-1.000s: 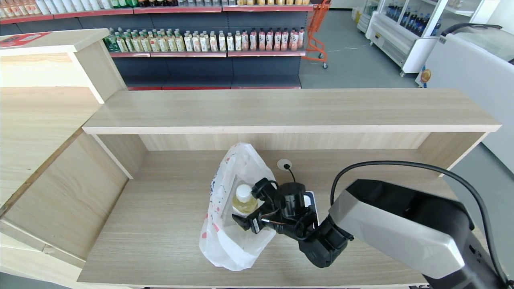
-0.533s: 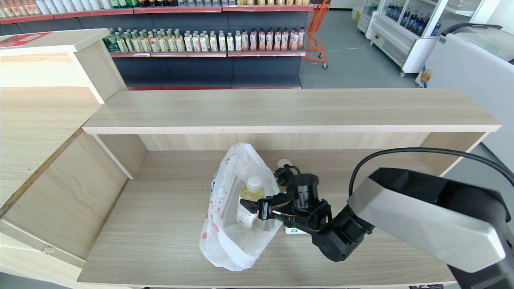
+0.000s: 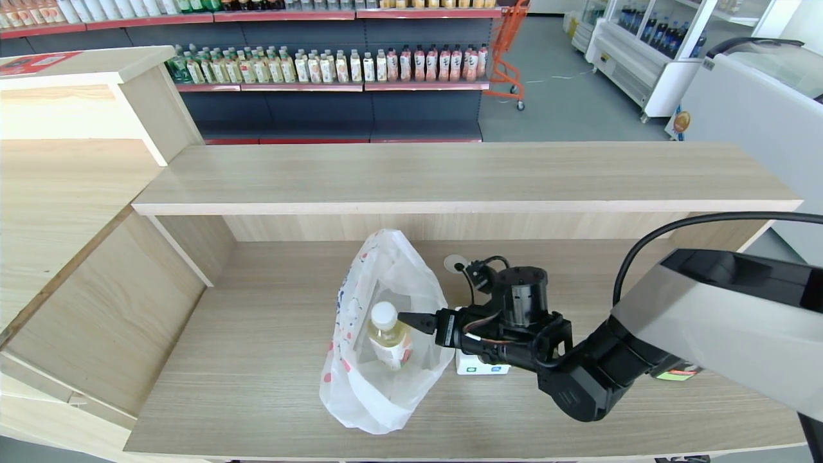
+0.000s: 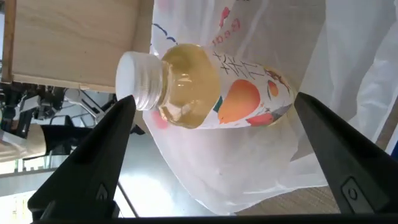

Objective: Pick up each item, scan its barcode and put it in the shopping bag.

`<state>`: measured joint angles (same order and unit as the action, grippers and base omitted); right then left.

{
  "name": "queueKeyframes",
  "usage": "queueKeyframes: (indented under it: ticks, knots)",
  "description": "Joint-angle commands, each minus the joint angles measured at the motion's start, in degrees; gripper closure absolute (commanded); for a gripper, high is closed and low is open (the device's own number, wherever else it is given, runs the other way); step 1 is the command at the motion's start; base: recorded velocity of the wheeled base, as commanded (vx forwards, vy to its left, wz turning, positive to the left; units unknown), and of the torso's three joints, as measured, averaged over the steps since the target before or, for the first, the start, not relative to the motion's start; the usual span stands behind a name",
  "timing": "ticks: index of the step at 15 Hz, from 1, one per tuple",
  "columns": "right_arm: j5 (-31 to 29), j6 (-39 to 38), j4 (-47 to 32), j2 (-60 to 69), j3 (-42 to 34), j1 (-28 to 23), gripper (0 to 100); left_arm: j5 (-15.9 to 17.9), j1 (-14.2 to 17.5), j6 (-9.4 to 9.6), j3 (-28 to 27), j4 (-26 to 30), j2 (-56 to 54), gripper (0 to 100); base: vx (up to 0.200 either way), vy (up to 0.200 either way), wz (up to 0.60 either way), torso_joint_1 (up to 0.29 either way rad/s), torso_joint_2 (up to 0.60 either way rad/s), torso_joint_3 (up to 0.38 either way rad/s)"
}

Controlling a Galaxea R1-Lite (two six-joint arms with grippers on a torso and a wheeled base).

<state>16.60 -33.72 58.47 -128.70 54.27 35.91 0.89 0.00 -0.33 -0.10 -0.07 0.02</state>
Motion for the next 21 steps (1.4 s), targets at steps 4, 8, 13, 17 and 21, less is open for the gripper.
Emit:
queueKeyframes:
  ticks: [4, 8, 13, 17, 21]
  knots:
    - [0.36, -0.12, -0.19, 3.01, -1.63, -1.02, 0, -0.01, 0.0, -0.02, 0.01, -0.01, -0.02, 0, 0.0, 0.0, 0.0, 0.0, 0.0, 0.0]
    - [2.03, -2.84, 1.21, 13.65, -15.51, -5.15, 0, -0.01, 0.0, -0.02, 0.01, -0.01, -0.02, 0, 0.0, 0.0, 0.0, 0.0, 0.0, 0.0]
    - [3.44, 9.73, -0.63, 32.72, -20.61, -13.41, 0, -0.01, 0.0, -0.02, 0.01, -0.01, -0.02, 0, 0.0, 0.0, 0.0, 0.0, 0.0, 0.0]
    - [3.52, 31.08, -4.15, 45.2, -30.45, -20.8, 0, -0.01, 0.0, -0.02, 0.01, -0.01, -0.02, 0, 0.0, 0.0, 0.0, 0.0, 0.0, 0.0]
    - [3.87, 30.47, -6.08, 53.2, -35.55, -26.68, 0, -0.01, 0.0, -0.02, 0.01, -0.01, -0.02, 0, 0.0, 0.0, 0.0, 0.0, 0.0, 0.0]
